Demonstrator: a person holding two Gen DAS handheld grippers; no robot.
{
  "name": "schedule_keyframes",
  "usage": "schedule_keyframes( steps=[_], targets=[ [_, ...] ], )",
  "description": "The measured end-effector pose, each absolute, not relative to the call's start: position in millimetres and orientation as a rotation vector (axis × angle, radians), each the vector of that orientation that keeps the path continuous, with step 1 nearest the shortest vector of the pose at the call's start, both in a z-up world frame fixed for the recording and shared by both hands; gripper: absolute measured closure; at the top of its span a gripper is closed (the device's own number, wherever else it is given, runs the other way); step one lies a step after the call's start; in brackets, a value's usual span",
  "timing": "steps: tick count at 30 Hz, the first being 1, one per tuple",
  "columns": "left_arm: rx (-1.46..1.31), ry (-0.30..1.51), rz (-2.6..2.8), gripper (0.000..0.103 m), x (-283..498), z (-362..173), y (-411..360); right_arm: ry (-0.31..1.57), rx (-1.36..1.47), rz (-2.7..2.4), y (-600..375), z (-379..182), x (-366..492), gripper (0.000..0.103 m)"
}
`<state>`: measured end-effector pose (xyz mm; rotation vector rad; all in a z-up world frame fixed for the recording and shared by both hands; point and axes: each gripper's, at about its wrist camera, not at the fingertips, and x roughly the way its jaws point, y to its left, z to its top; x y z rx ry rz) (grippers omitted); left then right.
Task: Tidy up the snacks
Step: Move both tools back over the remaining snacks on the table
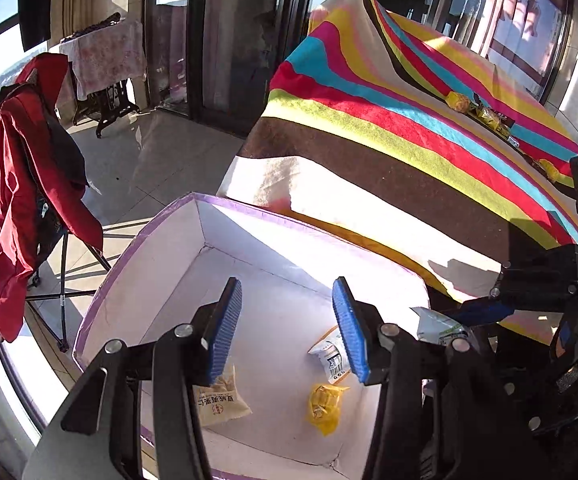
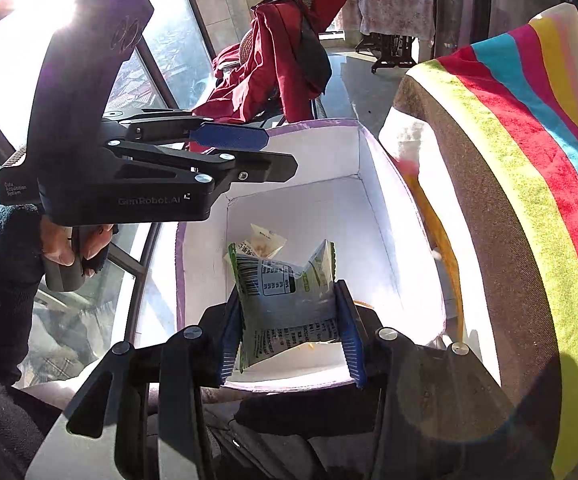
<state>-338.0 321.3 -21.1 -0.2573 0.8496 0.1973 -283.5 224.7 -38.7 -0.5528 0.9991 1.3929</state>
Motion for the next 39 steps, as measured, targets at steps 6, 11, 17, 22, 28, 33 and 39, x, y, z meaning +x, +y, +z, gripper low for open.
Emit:
schedule_keyframes(
  steps=[6, 11, 17, 22, 28, 33, 39],
  targets=[
    [-0.254, 0.879, 0.346, 0.009, -344.9, -25.2, 339.3, 1.056, -0.534, 1.447, 235.7, -50.2, -294.3, 0.034],
    [-0.302, 0.802, 0.401, 0.003, -333.5, -12.6, 341.7, 1.0, -0.462, 1.37, 196.2, -28.4, -266.4, 0.034],
    [-0.372, 0.7, 0.271, 0.003, -275.9, 21.1, 307.5, 0.868, -0.267, 1.226, 104.0, 15.2, -229.6, 0.025],
    [-0.301, 0.7, 0.093, 0.002, -210.8, 40.4, 243.0, 0.728, -0.158, 0.985, 10.6, 38.3, -209.2, 0.016],
    [-0.134, 0.767, -0.079, 0.002, -139.7, 39.9, 159.0, 0.719, -0.024, 0.707, -87.2, 36.9, -176.5, 0.016],
    [-0.046, 0.789, -0.158, 0.002, -87.4, 36.0, 112.4, 0.778, 0.087, 0.445, -155.5, 21.9, -122.1, 0.016],
    [-0.011, 0.815, -0.17, 0.002, -35.3, 22.9, 86.5, 0.805, 0.189, 0.221, -219.3, 7.9, -60.2, 0.016]
  ],
)
